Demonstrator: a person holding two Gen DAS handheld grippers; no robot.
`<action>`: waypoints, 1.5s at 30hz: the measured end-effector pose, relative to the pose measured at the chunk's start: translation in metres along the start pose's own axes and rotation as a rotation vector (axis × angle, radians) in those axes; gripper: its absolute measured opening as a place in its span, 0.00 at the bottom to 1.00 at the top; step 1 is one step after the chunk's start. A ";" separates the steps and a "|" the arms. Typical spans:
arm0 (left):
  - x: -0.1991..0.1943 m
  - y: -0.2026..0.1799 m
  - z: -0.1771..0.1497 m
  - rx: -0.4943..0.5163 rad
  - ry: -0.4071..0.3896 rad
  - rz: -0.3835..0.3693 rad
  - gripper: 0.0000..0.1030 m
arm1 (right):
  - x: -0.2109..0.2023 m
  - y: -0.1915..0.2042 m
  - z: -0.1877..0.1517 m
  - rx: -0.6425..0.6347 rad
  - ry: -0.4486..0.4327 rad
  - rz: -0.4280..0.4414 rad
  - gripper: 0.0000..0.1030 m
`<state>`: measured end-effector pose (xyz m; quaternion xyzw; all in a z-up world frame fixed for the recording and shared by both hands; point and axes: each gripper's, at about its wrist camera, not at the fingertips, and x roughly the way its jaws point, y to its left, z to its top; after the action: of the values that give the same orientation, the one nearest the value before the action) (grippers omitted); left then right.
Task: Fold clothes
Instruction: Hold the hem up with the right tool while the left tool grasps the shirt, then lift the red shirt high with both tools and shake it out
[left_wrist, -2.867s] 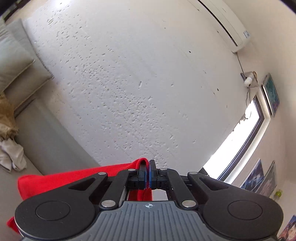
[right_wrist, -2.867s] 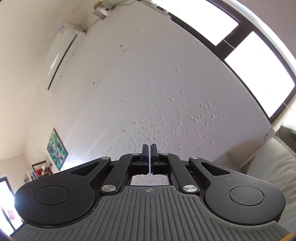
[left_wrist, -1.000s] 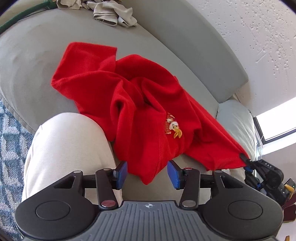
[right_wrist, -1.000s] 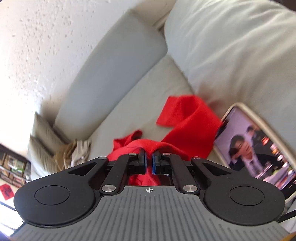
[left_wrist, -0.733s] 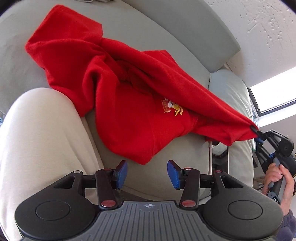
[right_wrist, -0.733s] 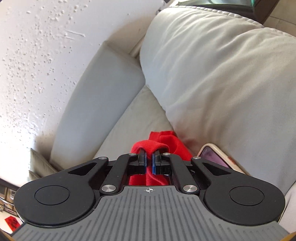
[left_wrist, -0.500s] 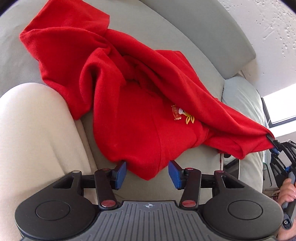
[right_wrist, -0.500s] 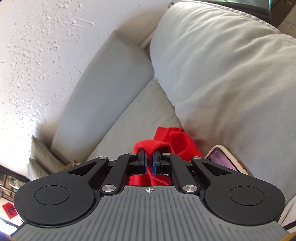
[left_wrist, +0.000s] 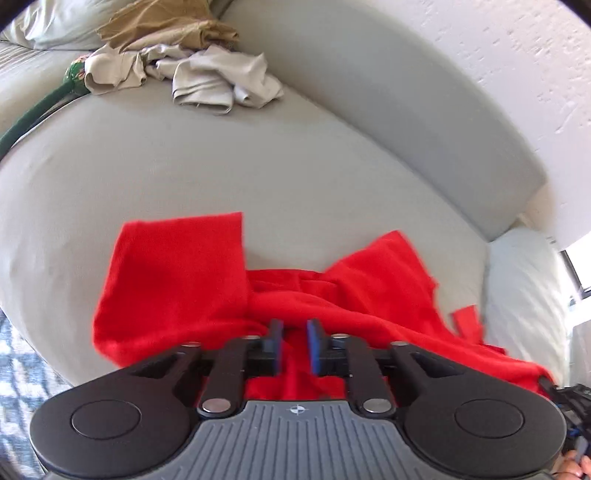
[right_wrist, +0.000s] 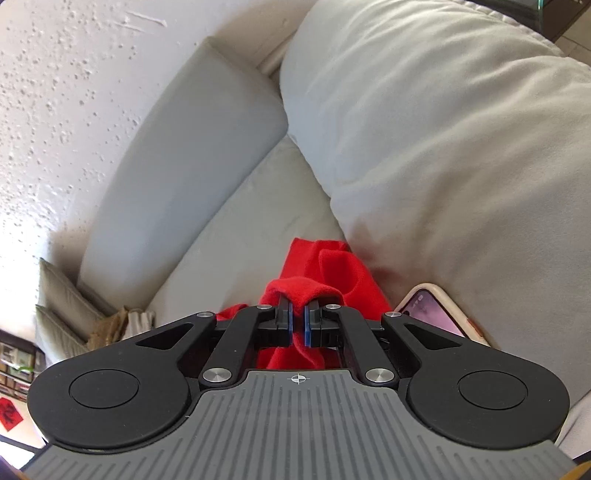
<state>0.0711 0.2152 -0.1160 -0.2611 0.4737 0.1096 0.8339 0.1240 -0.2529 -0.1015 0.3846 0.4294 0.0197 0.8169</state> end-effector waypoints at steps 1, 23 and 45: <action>-0.001 0.000 -0.002 0.011 -0.005 0.007 0.33 | 0.005 0.003 0.000 -0.002 0.008 -0.006 0.05; -0.008 0.024 -0.124 -0.621 -0.153 -0.428 0.39 | 0.020 -0.015 -0.002 0.006 0.047 -0.017 0.05; -0.001 0.002 -0.106 -0.574 -0.155 -0.323 0.05 | 0.019 -0.019 -0.006 0.018 0.060 -0.007 0.06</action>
<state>-0.0079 0.1596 -0.1598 -0.5478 0.3111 0.1245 0.7666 0.1259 -0.2550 -0.1287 0.3896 0.4550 0.0247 0.8003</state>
